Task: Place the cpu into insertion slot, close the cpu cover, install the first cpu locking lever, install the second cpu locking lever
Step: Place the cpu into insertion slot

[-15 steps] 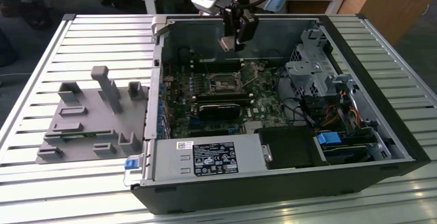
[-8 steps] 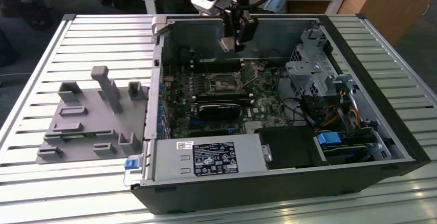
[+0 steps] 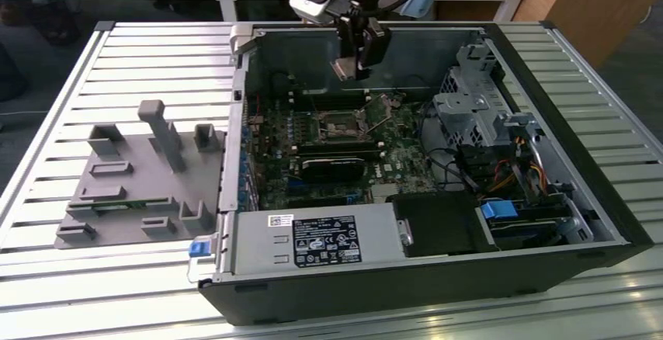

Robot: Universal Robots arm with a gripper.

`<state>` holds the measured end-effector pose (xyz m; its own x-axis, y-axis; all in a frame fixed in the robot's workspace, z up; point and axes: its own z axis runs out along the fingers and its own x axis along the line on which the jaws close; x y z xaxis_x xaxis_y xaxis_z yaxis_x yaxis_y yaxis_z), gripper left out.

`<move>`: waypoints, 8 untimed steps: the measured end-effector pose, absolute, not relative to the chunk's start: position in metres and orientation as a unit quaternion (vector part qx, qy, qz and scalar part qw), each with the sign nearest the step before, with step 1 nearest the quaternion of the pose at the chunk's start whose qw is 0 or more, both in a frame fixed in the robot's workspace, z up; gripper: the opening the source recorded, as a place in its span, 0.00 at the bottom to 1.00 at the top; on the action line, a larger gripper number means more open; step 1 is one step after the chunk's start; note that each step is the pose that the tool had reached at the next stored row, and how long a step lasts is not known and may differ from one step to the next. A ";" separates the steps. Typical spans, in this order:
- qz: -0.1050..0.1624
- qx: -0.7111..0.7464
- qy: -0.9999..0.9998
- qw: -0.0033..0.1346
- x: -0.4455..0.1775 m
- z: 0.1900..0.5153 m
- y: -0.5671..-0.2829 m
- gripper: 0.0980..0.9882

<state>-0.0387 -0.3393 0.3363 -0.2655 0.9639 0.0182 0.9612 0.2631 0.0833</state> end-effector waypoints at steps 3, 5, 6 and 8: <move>0.039 0.606 0.794 0.018 -0.039 0.335 -0.339 0.50; 0.038 0.606 0.794 0.018 -0.039 0.335 -0.339 0.50; 0.038 0.607 0.794 0.018 -0.039 0.334 -0.339 0.50; 0.038 0.607 0.794 0.018 -0.039 0.334 -0.339 0.50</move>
<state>-0.0387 -0.3393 0.3336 -0.2628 0.9647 0.0184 0.9619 0.2605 0.0824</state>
